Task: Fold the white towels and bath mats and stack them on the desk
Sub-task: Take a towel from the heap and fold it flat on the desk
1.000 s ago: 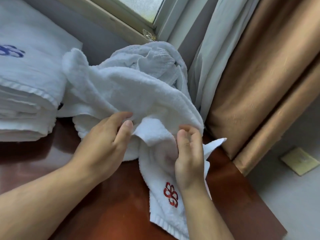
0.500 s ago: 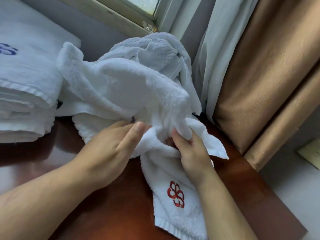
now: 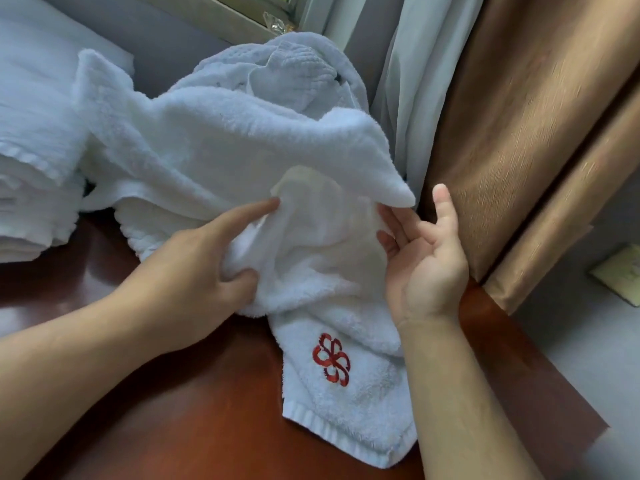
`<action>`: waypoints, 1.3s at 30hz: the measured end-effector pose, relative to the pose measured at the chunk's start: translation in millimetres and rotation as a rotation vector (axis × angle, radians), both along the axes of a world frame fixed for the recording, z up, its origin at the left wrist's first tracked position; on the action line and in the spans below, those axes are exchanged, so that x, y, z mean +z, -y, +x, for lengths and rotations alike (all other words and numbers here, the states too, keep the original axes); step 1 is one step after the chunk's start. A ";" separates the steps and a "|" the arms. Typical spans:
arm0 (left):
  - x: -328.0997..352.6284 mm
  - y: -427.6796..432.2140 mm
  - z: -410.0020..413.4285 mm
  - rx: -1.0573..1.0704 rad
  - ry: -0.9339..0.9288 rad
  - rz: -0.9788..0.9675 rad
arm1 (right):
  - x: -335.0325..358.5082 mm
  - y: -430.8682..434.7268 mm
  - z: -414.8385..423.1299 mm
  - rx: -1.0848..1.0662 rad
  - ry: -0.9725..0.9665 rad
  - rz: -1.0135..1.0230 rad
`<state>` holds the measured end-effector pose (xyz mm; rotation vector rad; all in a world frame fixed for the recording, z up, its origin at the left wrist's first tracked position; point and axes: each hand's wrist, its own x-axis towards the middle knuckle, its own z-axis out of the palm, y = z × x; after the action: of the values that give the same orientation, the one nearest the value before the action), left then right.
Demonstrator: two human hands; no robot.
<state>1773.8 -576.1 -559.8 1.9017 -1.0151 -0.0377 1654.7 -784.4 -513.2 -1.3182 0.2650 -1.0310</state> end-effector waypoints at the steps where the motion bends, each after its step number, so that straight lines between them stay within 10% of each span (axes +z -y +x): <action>1: 2.7 -1.4 -1.9 -0.013 -0.043 -0.047 | 0.2 1.0 -1.3 0.013 0.010 0.012; 12: 3.7 -3.5 -1.1 0.072 -0.166 -0.188 | 2.2 31.5 -3.3 0.079 -0.022 0.089; 20: 0.6 -1.0 0.3 0.167 0.053 -0.114 | -33.1 7.9 21.6 0.085 -0.554 -0.503; 31: -5.8 -19.8 -22.3 0.291 0.254 -0.132 | -28.7 -18.7 9.3 -0.192 -0.613 -0.562; 39: 73.4 -17.7 16.6 0.427 0.519 0.212 | 37.8 -91.3 -73.9 -0.351 -0.152 -0.579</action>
<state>1790.3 -558.4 -486.4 2.3528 -0.9352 0.6470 1580.9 -693.1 -475.3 -1.9240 0.3343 -1.3663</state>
